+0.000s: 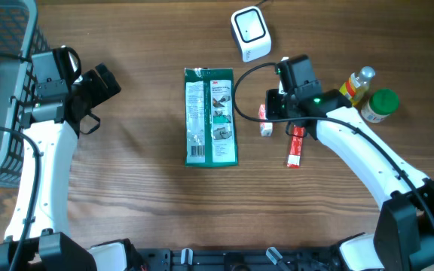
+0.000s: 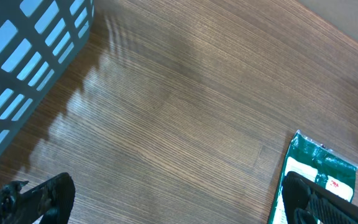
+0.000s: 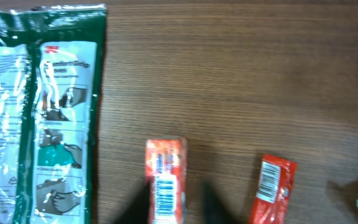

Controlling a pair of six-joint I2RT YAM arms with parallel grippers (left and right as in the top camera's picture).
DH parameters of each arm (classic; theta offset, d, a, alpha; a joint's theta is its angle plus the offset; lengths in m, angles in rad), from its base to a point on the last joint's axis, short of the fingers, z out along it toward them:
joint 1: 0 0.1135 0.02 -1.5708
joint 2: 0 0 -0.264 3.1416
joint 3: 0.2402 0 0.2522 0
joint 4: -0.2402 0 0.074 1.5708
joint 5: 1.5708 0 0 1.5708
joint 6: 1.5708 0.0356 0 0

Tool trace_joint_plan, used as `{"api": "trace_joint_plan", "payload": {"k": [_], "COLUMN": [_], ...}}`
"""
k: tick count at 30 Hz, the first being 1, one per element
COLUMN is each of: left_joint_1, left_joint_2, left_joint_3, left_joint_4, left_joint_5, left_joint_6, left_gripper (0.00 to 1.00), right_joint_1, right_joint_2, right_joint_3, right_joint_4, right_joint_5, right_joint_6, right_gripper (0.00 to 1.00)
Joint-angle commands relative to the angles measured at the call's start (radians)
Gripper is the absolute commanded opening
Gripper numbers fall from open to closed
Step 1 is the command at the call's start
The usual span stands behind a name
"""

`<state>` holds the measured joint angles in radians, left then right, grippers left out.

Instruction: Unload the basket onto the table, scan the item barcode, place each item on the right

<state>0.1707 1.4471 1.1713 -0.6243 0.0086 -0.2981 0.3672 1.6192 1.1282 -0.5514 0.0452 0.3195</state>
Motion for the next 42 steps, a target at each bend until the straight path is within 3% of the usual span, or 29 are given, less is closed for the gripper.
{"api": "trace_joint_plan", "payload": {"k": [1,9,18,21,24,32,42], "left_joint_1": [0.004,0.004,0.004,0.004,0.004,0.004,0.004], "left_joint_2": [-0.005,-0.005,-0.005,-0.005,-0.005,-0.005,-0.005], "left_joint_3": [0.010,0.010,0.010,0.010,0.010,0.010,0.010], "left_joint_4": [0.003,0.003,0.003,0.003,0.003,0.003,0.003], "left_joint_5": [0.005,0.005,0.005,0.005,0.005,0.005,0.005], "left_joint_6": [-0.009,-0.009,-0.009,-0.009,-0.009,-0.009,-0.009], "left_gripper": [1.00,1.00,1.00,1.00,1.00,1.00,1.00], "right_joint_1": [-0.013,-0.013,-0.013,-0.013,-0.015,-0.023,-0.023], "right_joint_2": [0.000,0.049,0.059,0.059,0.060,0.088,0.212], "right_joint_3": [-0.013,-0.137,-0.153,-0.154,-0.153,-0.154,-0.154], "right_joint_4": [-0.017,0.046,0.153,0.163,0.169,0.186,0.288], "right_joint_5": [-0.009,-0.028,-0.394,-0.340,-0.242,-0.278,-0.309], "right_joint_6": [0.006,0.024,0.020,0.021,0.020,0.020,0.023], "right_gripper": [0.04,0.09,0.11,0.12,0.25,0.35,0.34]}}
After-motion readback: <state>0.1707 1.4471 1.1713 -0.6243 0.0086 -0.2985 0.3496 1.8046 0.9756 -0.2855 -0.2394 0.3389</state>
